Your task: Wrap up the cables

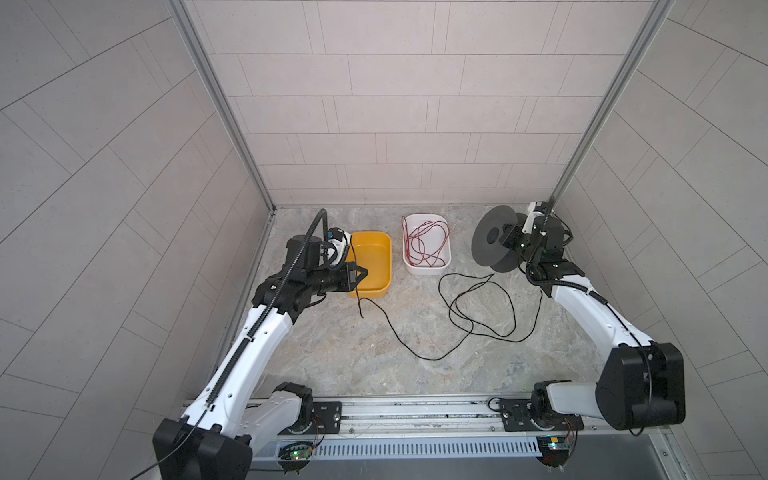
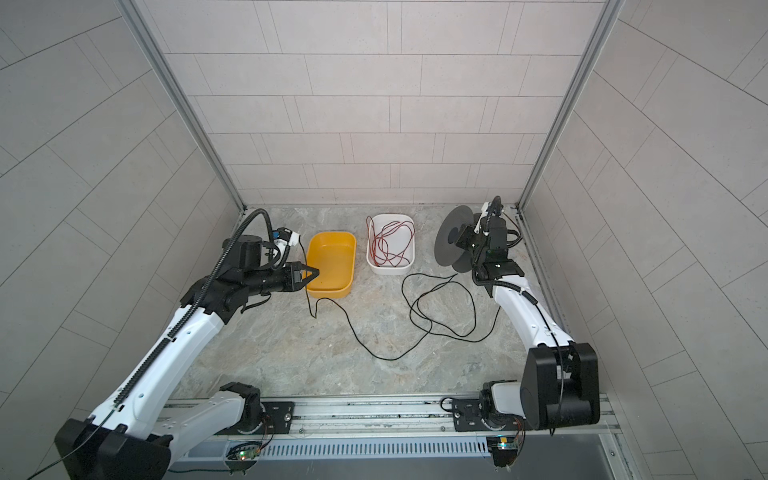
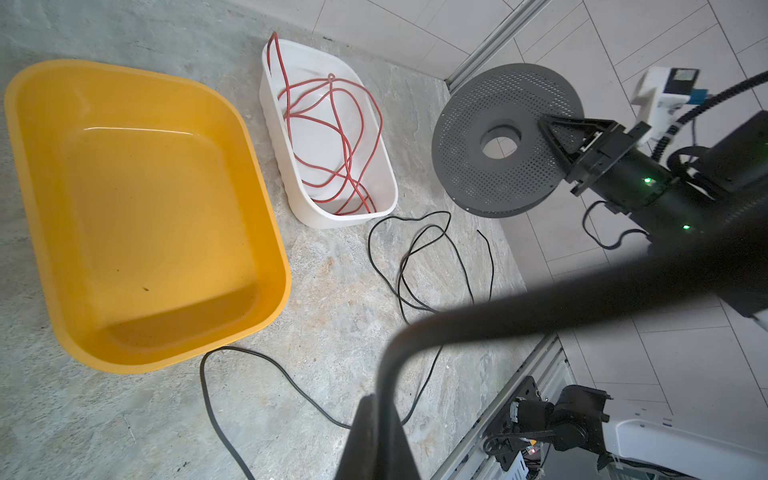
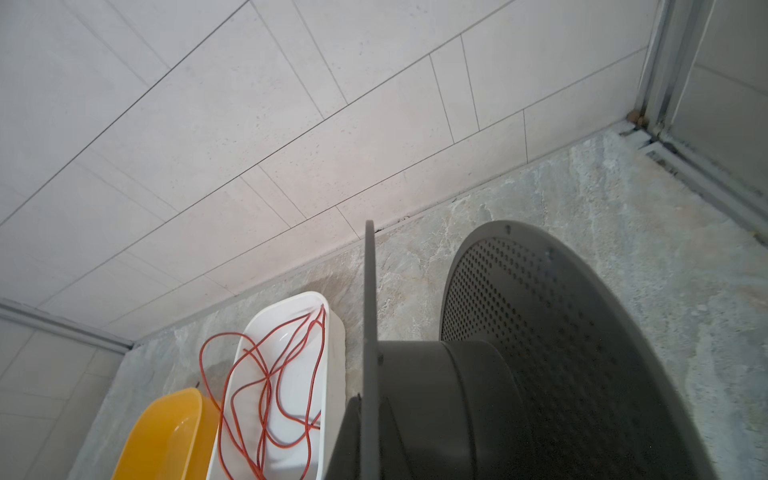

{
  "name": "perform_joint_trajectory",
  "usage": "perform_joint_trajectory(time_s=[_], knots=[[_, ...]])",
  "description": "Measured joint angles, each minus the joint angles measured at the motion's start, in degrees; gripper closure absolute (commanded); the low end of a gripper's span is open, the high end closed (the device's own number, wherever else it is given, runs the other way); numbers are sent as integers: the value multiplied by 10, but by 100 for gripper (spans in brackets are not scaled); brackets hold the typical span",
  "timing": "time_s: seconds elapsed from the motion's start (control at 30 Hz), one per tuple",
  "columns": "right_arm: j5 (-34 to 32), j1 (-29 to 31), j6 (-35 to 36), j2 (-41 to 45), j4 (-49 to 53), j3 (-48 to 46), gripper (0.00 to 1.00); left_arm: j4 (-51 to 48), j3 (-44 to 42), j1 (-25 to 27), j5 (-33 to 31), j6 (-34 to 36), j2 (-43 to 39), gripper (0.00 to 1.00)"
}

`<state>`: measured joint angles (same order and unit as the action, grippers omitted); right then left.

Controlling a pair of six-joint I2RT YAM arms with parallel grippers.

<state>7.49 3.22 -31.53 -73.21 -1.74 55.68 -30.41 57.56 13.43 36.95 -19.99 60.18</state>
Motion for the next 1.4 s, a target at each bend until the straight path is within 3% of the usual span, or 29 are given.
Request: perform_joint_trajectory(time_s=[0.2, 0.43, 0.57, 0.77, 1.03, 1.4], knots=[[-75, 89, 64, 89, 117, 7, 100, 0, 0, 0, -7, 0, -5, 100], [-191, 276, 93, 152, 214, 26, 100, 2, 0, 0, -11, -8, -5, 100], [-267, 393, 91, 150, 244, 37, 100, 1, 0, 0, -14, -10, -5, 100], [-357, 513, 78, 115, 244, 42, 100, 1, 0, 0, -20, -9, -5, 100], [-426, 586, 43, 32, 181, 39, 100, 0, 0, 0, -25, -9, -5, 100], [-479, 603, -18, -78, 91, 29, 100, -5, 0, 0, -40, -5, -5, 100]])
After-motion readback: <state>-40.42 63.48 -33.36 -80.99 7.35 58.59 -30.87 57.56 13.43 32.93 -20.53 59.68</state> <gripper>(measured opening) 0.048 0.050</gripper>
